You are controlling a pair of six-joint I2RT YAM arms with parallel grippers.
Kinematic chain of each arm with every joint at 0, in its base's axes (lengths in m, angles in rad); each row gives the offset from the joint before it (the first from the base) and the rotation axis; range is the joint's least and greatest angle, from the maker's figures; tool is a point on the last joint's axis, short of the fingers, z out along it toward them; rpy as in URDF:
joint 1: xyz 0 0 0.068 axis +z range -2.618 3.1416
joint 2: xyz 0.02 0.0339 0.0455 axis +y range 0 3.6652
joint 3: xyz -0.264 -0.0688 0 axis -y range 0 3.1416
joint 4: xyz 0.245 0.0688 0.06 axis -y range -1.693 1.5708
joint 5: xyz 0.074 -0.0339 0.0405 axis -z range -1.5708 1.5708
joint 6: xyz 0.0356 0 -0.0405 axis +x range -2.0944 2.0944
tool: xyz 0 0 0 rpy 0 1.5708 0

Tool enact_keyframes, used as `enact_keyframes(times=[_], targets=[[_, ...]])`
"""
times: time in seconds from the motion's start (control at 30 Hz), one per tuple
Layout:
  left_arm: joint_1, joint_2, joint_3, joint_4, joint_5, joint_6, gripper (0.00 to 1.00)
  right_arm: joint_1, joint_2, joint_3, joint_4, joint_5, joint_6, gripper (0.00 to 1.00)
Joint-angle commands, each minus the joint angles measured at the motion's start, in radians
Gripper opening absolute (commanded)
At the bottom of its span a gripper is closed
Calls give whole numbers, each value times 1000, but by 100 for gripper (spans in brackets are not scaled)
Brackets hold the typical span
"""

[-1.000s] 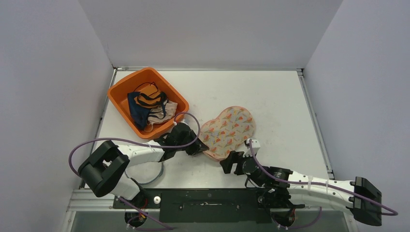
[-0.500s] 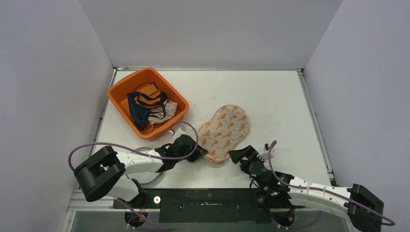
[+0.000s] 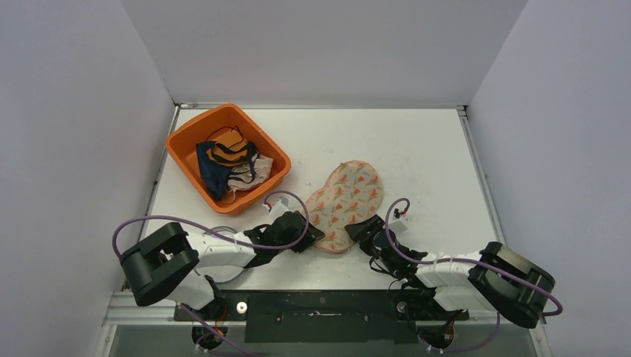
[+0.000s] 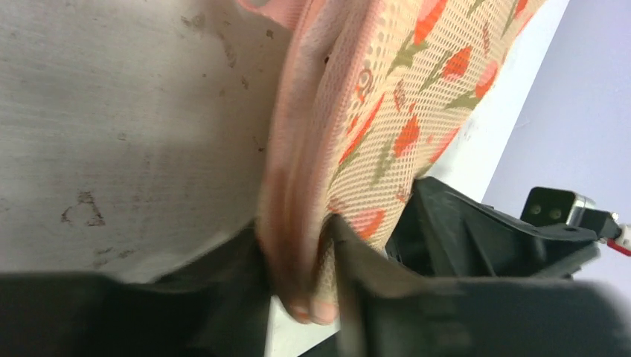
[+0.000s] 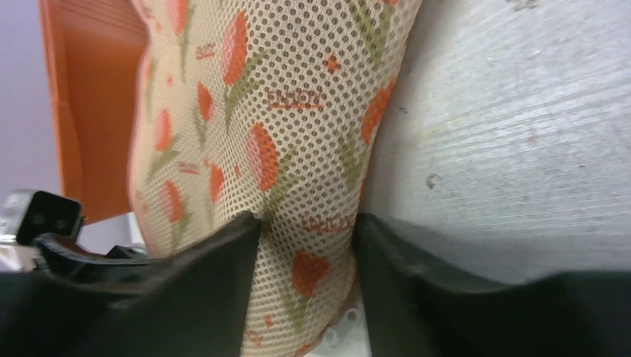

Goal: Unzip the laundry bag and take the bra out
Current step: Unzip the laundry bag at the center of the board, then open the laundry bag at the center of the board.

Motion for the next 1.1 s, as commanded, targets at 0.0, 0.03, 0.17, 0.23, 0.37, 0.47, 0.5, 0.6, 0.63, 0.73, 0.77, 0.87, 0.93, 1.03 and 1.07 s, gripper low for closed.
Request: enact_keyframes(times=[0.0,0.03,0.17,0.23,0.37,0.47,0.5,0.6,0.63,0.73,0.77,0.87,0.93,1.03,1.07], targets=[[-10,-13,48,19,30,74,45,-14,23,40,-63,-51,-127,36],[-10,-20,49,11,36,87,57,-16,11,53,-95,-45,-165,33],[-10,-62,71,-77,47,139,91,-49,-33,103,-222,-50,-330,17],[-9,-88,92,-151,53,166,100,-75,-40,144,-290,-70,-411,14],[-10,-168,97,-272,65,220,96,-123,-10,244,-413,-123,-569,13],[-11,-259,107,-377,72,280,96,-128,70,354,-521,-124,-707,15],[-12,-282,117,-417,68,304,96,-129,90,383,-546,-117,-734,15],[-14,-359,141,-550,38,351,96,-129,157,471,-631,-99,-819,17],[-16,-390,147,-578,22,364,96,-129,187,506,-662,-88,-847,19],[-16,-489,160,-665,-51,391,96,-116,239,613,-766,35,-870,44],[-15,-524,161,-684,-73,395,96,-111,214,623,-775,56,-863,61],[-12,-605,161,-708,-126,410,96,-60,166,690,-833,134,-853,79],[-11,-639,166,-727,-155,416,96,15,167,764,-912,221,-855,83],[-12,-689,159,-754,-189,413,96,87,196,879,-945,234,-872,83],[-12,-708,150,-761,-199,406,96,106,210,908,-939,224,-882,82]])
